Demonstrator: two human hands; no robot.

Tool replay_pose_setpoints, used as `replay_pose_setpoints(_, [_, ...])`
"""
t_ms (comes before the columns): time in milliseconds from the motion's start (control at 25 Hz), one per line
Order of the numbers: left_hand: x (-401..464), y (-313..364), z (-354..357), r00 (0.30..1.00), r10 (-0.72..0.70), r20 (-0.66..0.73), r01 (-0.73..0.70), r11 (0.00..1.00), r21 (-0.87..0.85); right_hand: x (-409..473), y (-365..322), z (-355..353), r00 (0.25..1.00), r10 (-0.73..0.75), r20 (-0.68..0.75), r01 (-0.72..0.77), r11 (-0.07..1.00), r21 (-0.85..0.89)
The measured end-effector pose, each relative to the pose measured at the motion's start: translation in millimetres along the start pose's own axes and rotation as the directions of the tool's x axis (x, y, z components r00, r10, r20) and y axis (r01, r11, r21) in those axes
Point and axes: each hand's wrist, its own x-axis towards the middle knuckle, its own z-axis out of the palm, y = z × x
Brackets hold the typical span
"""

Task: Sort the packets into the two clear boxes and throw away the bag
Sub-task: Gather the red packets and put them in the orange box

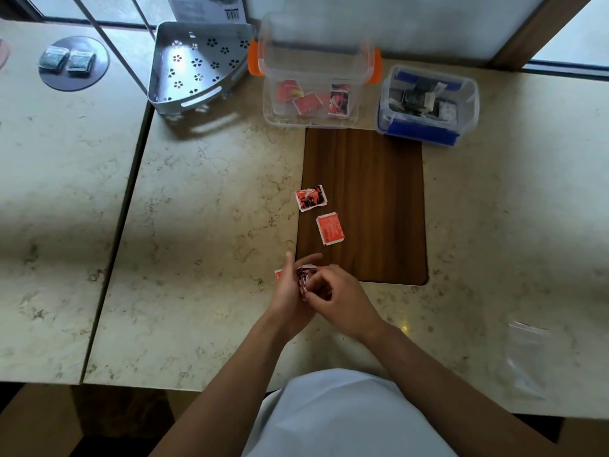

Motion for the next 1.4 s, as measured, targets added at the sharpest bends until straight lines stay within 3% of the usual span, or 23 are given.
replay_pose_setpoints(160, [-3.5, 5.6, -9.6, 0.999, -0.047, 0.016, 0.049, 0.990, -0.133, -3.3, -5.8, -2.5, 0.999, -0.021, -0.036, 0.026, 0.989, 0.144])
replay_pose_setpoints(320, [-13.1, 14.6, -15.3, 0.999, 0.009, 0.040, -0.010, 1.000, 0.021, 1.2, 1.4, -2.0, 0.952, 0.080, -0.295, -0.041, 0.990, 0.137])
replay_pose_setpoints(400, [-15.5, 18.8, -19.4, 0.999, 0.042, 0.020, -0.044, 0.995, 0.087, 6.8, 15.1, -3.1, 0.942, 0.136, -0.307, -0.149, 0.989, -0.020])
replay_pose_setpoints(440, [-16.2, 19.9, -22.3, 0.999, 0.040, 0.013, -0.041, 0.995, 0.091, 8.4, 24.5, -1.9, 0.960, 0.136, -0.243, -0.177, 0.972, -0.152])
replay_pose_setpoints(520, [-17.2, 22.1, -27.3, 1.000, 0.026, 0.012, -0.027, 0.993, 0.111, 9.4, 36.2, 0.9, 0.990, 0.120, -0.079, -0.142, 0.907, -0.396])
replay_pose_setpoints(600, [-16.8, 23.4, -33.0, 1.000, 0.018, 0.001, -0.018, 0.985, 0.171, 8.1, 41.1, 3.3, 0.993, 0.112, -0.031, -0.114, 0.874, -0.472])
replay_pose_setpoints(760, [-15.8, 25.4, -37.1, 1.000, 0.012, 0.017, -0.015, 0.973, 0.232, 6.5, 41.6, 3.6, 0.974, 0.164, -0.157, -0.208, 0.919, -0.333])
replay_pose_setpoints(880, [-16.7, 24.5, -32.0, 1.000, -0.005, 0.031, -0.002, 0.975, 0.223, 4.4, 32.6, -1.3, 0.939, 0.283, -0.195, -0.293, 0.956, -0.023])
replay_pose_setpoints(960, [-16.6, 21.7, -28.6, 1.000, 0.002, 0.030, -0.009, 0.973, 0.230, 2.0, 21.7, -3.4, 0.925, 0.282, -0.256, -0.256, 0.958, 0.130])
replay_pose_setpoints(1080, [-17.7, 16.1, -21.2, 0.998, 0.027, 0.051, -0.037, 0.976, 0.214, 0.6, -1.0, 2.8, 0.930, 0.159, -0.332, -0.116, 0.982, 0.147])
replay_pose_setpoints(1200, [-21.7, 11.3, -17.9, 0.996, 0.044, 0.073, -0.058, 0.978, 0.201, 0.9, -14.8, 16.4, 0.996, 0.008, -0.084, 0.000, 0.995, 0.097])
replay_pose_setpoints(1280, [-23.1, 9.4, -26.4, 0.996, 0.085, 0.027, -0.089, 0.973, 0.213, 1.4, -17.7, 21.6, 0.994, -0.036, 0.103, 0.029, 0.997, 0.065])
replay_pose_setpoints(1320, [-23.8, 8.9, -33.8, 0.995, 0.101, 0.000, -0.099, 0.972, 0.212, 2.3, -18.4, 22.3, 0.992, 0.003, 0.125, -0.018, 0.992, 0.123])
replay_pose_setpoints(1400, [-26.3, 8.4, -45.7, 0.992, 0.121, -0.047, -0.108, 0.970, 0.217, 7.7, -19.2, 22.6, 0.991, 0.130, 0.032, -0.134, 0.960, 0.247])
